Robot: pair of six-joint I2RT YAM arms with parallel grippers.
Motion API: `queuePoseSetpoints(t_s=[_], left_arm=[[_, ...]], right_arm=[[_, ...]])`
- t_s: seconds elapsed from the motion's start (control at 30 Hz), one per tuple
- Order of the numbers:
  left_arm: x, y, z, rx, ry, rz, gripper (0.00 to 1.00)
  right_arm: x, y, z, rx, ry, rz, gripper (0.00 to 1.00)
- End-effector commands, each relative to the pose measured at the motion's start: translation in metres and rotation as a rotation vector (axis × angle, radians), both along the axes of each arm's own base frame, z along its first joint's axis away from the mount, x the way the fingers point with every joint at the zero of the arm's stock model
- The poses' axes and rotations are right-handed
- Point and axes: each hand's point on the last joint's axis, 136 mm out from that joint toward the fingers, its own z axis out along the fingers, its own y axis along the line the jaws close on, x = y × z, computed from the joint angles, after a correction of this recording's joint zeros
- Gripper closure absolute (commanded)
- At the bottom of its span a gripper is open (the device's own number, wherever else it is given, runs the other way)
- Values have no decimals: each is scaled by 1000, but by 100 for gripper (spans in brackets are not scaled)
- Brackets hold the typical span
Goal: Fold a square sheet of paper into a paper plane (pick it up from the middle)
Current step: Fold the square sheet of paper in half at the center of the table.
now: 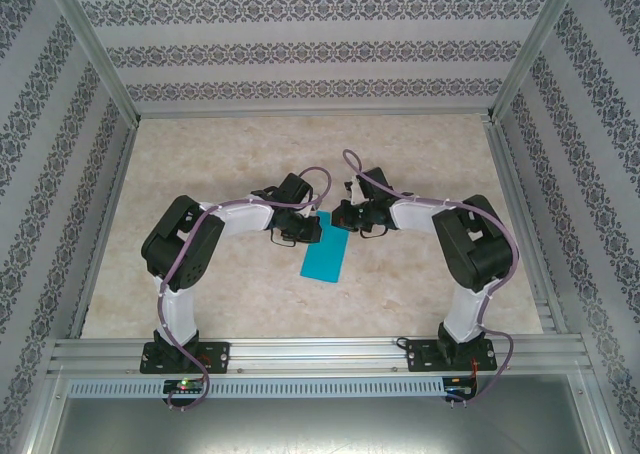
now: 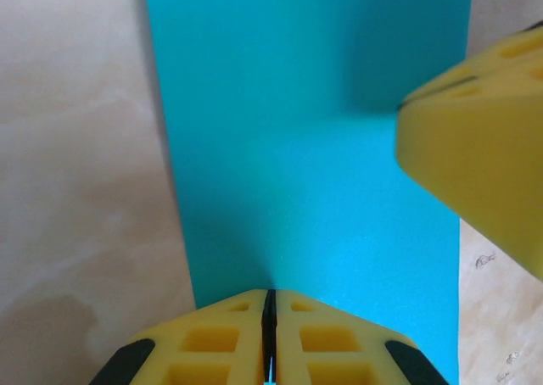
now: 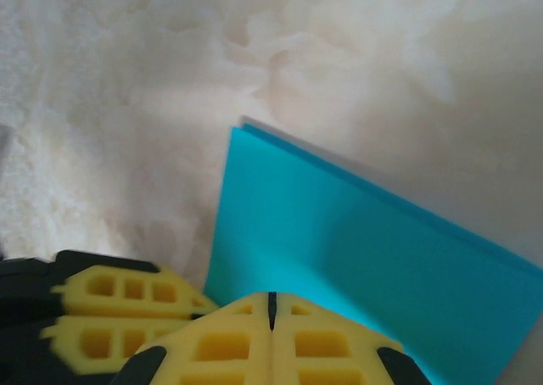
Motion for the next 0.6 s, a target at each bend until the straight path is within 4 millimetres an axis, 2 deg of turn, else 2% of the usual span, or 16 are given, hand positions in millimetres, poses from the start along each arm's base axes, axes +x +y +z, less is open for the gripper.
queuePoseSetpoints(t_s=[0.0,0.23,0.43,0.57], left_arm=[[-38,51,-46,218,170,17,87],[-40,51,-43,214,173,12,87],[-43,55,-45,220,185,11,87],[-43,53,-46,211,190,14,87]], right_arm=[[5,-12,-15,-49,19,-12,95],[11,-34,-30,-109,33,-62,96],[21,-57,-32,-84,27,-131,95],[24,-65,-31,-57,29,-153,96]])
